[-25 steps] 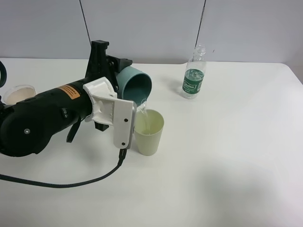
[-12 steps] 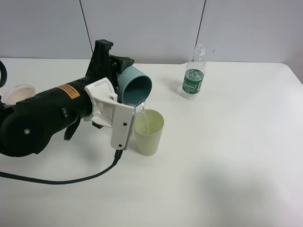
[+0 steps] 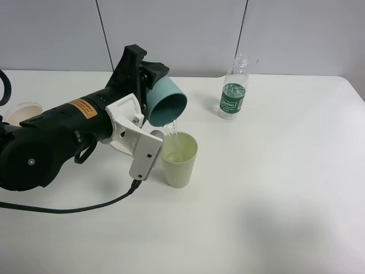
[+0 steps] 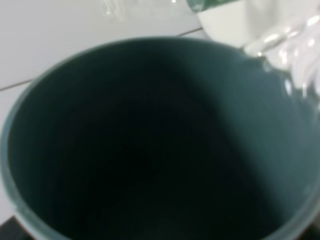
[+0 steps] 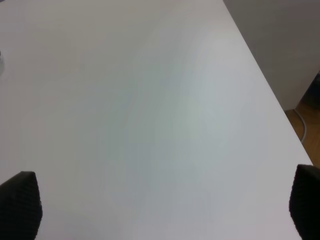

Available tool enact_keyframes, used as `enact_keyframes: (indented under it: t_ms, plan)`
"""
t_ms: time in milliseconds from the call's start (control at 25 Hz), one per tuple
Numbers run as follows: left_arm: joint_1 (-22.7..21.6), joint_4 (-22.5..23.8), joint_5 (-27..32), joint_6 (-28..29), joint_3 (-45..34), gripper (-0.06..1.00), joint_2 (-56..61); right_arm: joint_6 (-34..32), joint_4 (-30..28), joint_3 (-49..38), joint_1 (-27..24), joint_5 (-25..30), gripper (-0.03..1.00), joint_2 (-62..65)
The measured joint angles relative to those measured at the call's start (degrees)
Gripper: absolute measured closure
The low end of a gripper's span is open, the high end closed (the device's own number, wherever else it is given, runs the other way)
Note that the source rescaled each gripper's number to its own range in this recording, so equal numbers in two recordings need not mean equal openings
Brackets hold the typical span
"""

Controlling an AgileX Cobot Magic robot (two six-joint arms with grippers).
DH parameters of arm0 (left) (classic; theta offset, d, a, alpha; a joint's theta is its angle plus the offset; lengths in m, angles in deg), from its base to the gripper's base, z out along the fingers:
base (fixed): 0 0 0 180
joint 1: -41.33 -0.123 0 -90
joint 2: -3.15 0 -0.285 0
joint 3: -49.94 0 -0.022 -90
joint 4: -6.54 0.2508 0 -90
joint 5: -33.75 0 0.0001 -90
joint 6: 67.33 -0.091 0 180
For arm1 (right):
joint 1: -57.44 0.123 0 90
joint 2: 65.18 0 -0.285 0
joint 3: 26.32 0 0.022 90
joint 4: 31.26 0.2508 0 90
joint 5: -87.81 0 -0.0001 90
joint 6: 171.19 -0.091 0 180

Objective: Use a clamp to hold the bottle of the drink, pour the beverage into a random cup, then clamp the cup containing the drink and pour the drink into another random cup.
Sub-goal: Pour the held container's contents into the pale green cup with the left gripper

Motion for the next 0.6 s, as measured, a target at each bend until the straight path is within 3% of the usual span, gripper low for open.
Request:
enact_keyframes:
  t_ms: [600]
  plan:
    - [0.0, 2.13, -0.95, -13.31, 0.0, 0.93, 0.0, 0.0, 0.0, 0.0, 0.0, 0.0, -0.03, 0.0]
